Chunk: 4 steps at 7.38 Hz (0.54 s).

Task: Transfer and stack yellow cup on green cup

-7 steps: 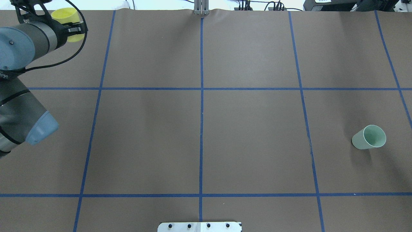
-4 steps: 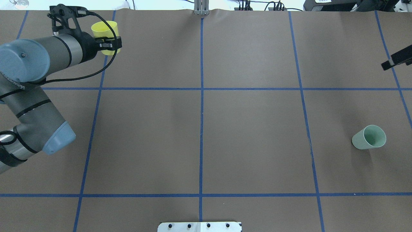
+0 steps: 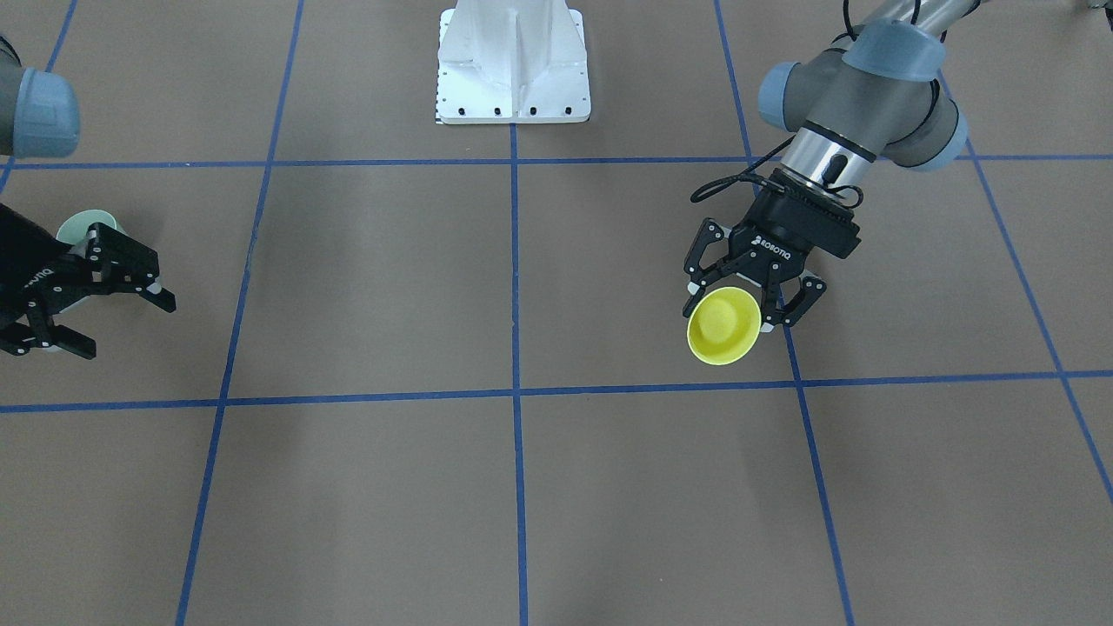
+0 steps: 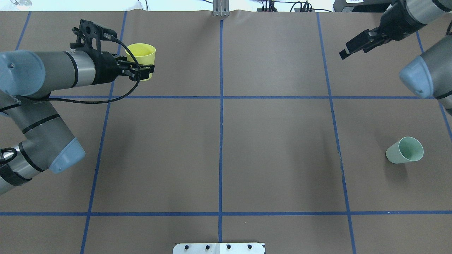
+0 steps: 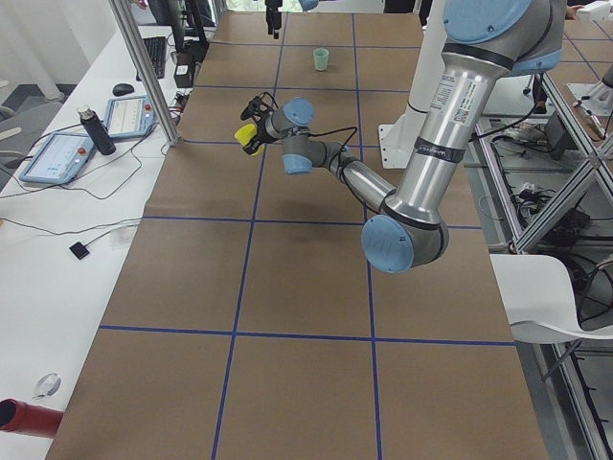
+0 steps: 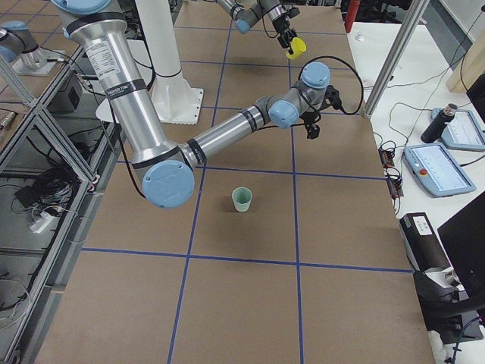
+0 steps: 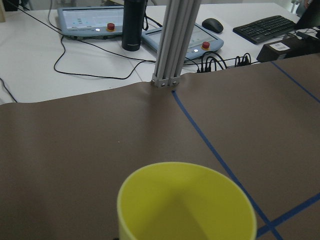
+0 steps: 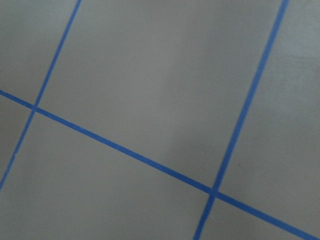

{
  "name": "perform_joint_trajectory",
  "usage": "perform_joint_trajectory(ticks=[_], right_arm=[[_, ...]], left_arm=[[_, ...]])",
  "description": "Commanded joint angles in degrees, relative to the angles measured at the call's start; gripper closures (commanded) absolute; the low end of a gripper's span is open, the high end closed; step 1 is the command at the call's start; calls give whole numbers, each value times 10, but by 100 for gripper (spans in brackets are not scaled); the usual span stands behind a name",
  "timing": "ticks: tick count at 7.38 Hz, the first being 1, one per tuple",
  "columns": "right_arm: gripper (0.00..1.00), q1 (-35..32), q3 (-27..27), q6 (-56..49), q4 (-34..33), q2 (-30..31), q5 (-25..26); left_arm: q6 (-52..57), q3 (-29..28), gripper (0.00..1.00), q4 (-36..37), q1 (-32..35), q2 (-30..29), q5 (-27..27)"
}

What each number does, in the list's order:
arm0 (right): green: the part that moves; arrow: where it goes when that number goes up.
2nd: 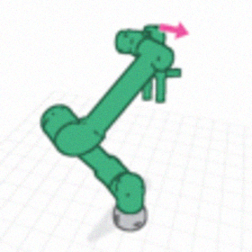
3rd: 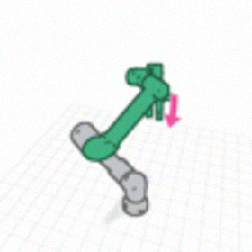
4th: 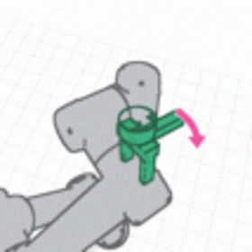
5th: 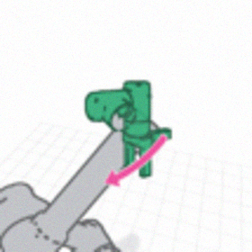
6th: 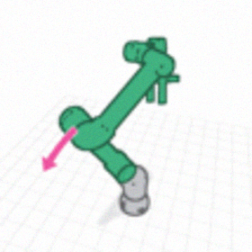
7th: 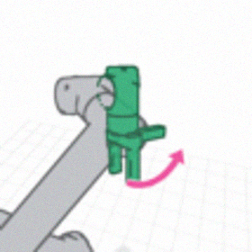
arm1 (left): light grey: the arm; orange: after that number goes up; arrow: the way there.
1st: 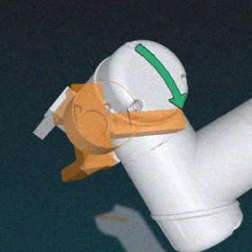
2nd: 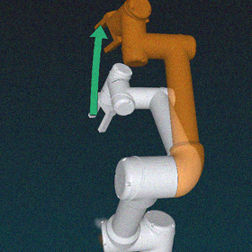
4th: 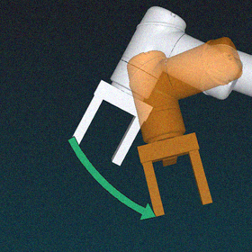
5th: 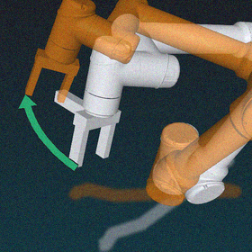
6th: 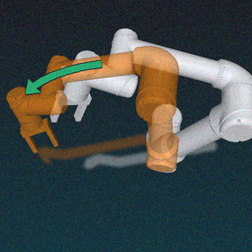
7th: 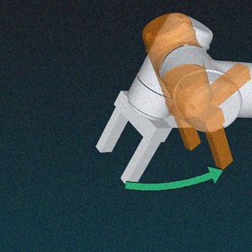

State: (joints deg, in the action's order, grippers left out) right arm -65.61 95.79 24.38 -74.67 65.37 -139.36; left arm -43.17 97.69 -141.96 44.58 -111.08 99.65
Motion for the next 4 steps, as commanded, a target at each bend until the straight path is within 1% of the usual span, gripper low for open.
perform_joint_trajectory(ticks=[1, 2, 3, 4], right_arm=[[2, 23, -79, 21, 75, -74, 35], [2, 35, -106, 37, 152, -88, 77], [2, 63, -109, 91, 193, -88, 125], [2, 99, -110, 177, 242, -89, 165]], left_arm=[[12, 1, 98, -10, -1, -2, 5], [12, 0, 98, -15, -1, -1, 5], [13, -5, 98, -20, -3, -1, 5], [13, -7, 98, -21, -5, -4, 6]])
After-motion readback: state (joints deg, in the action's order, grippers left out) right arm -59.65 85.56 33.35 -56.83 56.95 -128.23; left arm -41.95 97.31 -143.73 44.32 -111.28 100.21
